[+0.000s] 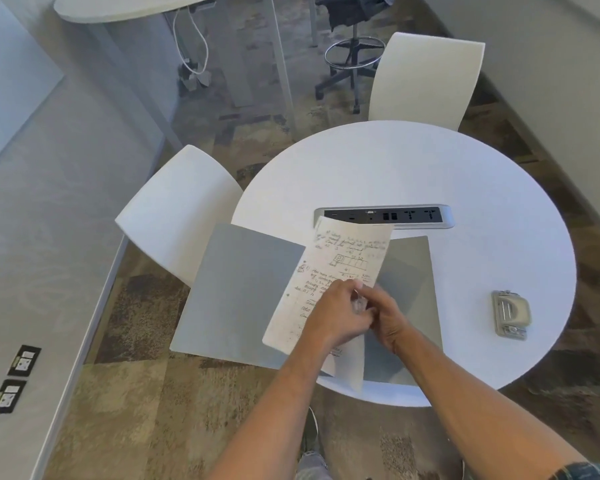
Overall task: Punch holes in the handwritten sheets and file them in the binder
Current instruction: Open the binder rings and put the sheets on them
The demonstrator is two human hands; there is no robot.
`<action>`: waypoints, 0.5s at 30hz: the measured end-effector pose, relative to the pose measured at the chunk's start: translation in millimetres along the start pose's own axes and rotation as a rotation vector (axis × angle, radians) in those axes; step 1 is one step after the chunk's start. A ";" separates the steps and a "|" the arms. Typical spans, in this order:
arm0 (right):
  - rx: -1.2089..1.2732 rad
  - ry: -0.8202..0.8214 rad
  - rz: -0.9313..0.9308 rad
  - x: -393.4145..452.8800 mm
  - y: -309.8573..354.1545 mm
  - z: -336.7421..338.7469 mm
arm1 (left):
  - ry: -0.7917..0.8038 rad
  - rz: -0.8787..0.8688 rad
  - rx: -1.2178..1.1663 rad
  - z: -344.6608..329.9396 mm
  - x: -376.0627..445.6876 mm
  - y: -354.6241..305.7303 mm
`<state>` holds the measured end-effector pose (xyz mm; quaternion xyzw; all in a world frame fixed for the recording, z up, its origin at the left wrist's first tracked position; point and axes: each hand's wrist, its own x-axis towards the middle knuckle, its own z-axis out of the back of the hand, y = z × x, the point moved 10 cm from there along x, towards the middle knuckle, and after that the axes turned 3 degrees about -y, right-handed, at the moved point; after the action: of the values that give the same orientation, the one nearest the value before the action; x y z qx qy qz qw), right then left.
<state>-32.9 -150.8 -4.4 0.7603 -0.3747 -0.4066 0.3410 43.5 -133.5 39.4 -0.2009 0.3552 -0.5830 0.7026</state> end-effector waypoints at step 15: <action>-0.287 -0.489 -0.187 -0.2 -30.4 126.4 | -0.248 0.286 0.030 21.7 50.0 94.3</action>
<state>-134.5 -163.0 -84.5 0.6152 -0.3126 -0.6561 0.3056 126.6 -161.9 -25.0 -0.2084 0.2819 -0.4533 0.8195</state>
